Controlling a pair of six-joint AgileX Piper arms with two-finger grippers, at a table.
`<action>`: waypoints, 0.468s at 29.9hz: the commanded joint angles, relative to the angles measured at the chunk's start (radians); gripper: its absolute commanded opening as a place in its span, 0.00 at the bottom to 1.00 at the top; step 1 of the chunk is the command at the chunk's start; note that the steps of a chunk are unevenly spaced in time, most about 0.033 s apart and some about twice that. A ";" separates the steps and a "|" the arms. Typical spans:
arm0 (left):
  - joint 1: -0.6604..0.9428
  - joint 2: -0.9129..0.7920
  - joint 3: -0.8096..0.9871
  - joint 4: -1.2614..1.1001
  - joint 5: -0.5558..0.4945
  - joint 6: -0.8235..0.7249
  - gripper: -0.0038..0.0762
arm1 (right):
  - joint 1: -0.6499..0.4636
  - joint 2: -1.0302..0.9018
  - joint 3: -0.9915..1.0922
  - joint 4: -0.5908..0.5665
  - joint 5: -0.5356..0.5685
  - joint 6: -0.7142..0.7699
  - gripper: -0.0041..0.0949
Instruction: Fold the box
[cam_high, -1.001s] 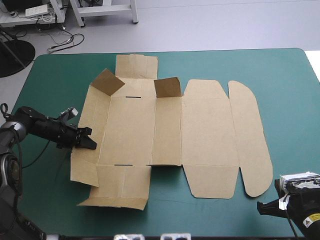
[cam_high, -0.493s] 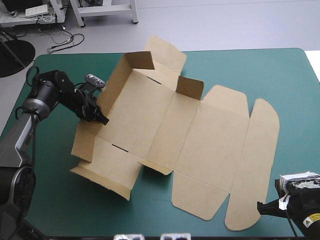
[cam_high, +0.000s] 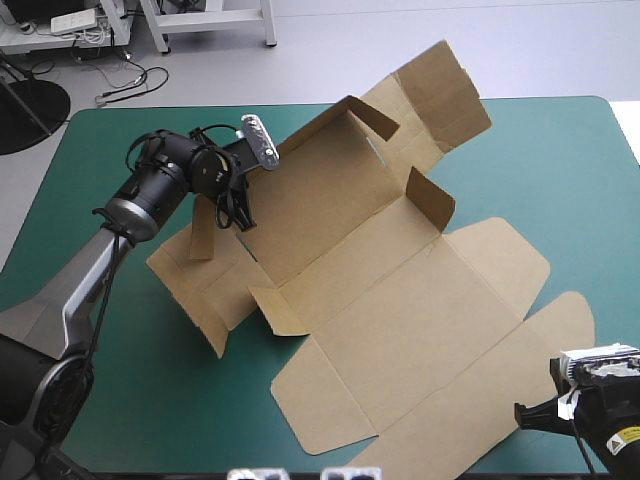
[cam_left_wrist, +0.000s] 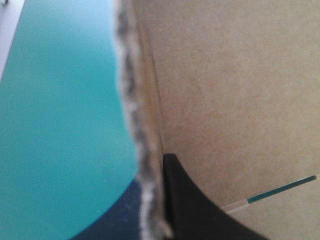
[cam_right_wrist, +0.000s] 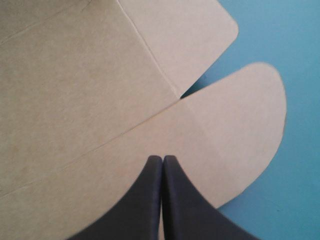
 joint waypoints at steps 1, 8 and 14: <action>-0.076 -0.052 -0.038 0.148 -0.093 0.022 0.04 | 0.002 0.009 -0.030 0.001 -0.061 -0.004 0.02; -0.233 -0.052 -0.038 0.306 -0.191 0.020 0.04 | 0.002 0.009 -0.030 0.001 -0.061 -0.004 0.02; -0.354 -0.052 -0.038 0.395 -0.191 -0.037 0.04 | 0.002 0.009 -0.030 -0.001 -0.061 -0.004 0.02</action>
